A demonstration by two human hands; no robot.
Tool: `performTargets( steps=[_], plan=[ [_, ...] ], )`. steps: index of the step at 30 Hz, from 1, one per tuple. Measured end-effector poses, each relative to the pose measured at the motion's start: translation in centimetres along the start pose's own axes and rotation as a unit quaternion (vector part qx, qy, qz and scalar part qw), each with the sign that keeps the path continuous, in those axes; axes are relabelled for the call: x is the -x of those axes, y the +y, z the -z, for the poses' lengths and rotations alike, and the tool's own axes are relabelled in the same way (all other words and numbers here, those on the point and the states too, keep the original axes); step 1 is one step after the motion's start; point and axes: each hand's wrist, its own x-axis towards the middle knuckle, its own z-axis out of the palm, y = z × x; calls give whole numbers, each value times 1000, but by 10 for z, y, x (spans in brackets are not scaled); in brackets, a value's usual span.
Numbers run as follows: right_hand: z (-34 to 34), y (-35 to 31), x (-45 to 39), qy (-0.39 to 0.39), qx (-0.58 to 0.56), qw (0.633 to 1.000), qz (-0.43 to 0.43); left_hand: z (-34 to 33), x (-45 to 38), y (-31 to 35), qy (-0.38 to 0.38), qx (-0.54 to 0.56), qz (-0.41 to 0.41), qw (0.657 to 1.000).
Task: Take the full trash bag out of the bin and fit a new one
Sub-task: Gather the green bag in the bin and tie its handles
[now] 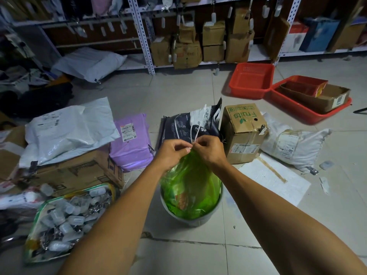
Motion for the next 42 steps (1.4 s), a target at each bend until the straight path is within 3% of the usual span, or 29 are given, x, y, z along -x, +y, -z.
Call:
performTargets(
  steps=[6, 14, 18, 25, 32, 42],
  plan=[
    [0, -4, 2, -22, -34, 999, 7, 0, 3, 3, 17, 4, -34, 999],
    [1, -4, 9, -101, 2, 995, 9, 4, 1, -1, 67, 54, 2, 996],
    [3, -6, 11, -107, -54, 993, -12, 5, 0, -3, 79, -12, -8, 997],
    [16, -24, 7, -206, -110, 967, -104, 0, 4, 0, 61, -109, -14, 992],
    [22, -26, 6, -221, -145, 955, -134, -2, 9, 4, 17, -80, -26, 996],
    [25, -23, 8, -220, -130, 962, -100, 1, 11, 6, 41, -124, -49, 990]
  ],
)
